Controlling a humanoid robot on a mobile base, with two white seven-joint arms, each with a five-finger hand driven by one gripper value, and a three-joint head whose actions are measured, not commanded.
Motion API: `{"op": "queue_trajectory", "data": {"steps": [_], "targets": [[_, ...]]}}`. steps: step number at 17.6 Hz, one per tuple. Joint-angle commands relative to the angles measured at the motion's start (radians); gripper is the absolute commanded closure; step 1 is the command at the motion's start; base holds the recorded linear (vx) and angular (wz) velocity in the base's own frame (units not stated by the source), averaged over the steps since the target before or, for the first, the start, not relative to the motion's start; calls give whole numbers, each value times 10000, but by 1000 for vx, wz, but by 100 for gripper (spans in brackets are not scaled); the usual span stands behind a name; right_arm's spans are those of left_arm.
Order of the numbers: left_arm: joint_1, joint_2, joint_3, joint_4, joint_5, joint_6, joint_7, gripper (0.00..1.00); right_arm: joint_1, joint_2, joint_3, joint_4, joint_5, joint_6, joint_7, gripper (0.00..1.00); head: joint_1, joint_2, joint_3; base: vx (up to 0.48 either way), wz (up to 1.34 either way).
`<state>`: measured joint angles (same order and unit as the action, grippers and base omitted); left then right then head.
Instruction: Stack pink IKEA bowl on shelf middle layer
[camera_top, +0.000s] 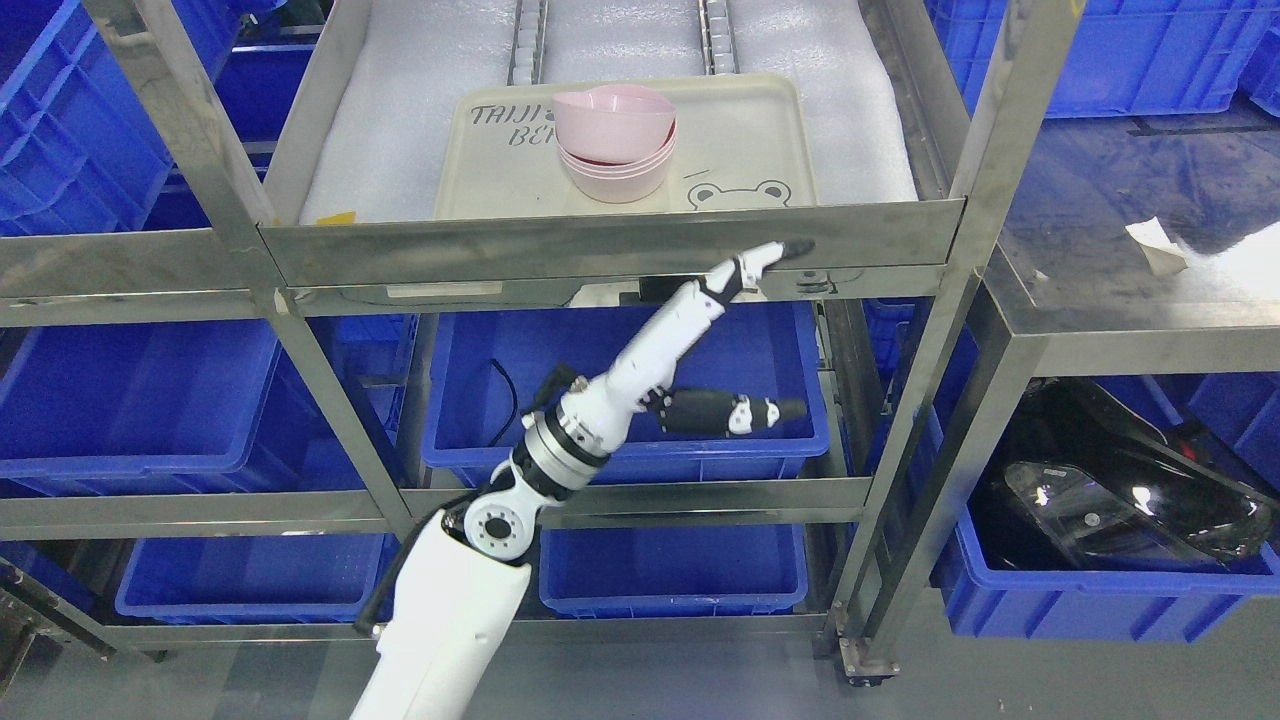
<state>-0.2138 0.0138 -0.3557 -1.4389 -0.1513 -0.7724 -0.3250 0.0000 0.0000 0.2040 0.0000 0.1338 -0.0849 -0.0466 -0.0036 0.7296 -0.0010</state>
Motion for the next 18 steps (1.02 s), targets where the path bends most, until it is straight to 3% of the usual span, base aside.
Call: {"op": "queue_trajectory", "data": {"steps": [1,4,8,9,12,18], "targets": [[3236,36,-188,-738,-221,-130,-48,2,153,-175,0,-175,-3,6,6,0,0,0,0,0,0],[4344,36,395,-4,-205,-130,89,0,153,-175,0,-175,-3,6,6,0,0,0,0,0,0],[4408,36,1637,491,39,-130,2706,0,153,-175,0,-175,-3,6,6,0,0,0,0,0,0],[4378,36,1822,491,496,598,3078,0,153,-175,0,-175,-3,6,6,0,0,0,0,0,0],[4179,36,2481,491,2002,2091,3097,0,153,-175,0,-175,-3,6,6,0,0,0,0,0,0],[3918,36,3081,491,1988,2247,3143,0,153,-175,0,-175,-3,6,6,0,0,0,0,0,0]]}}
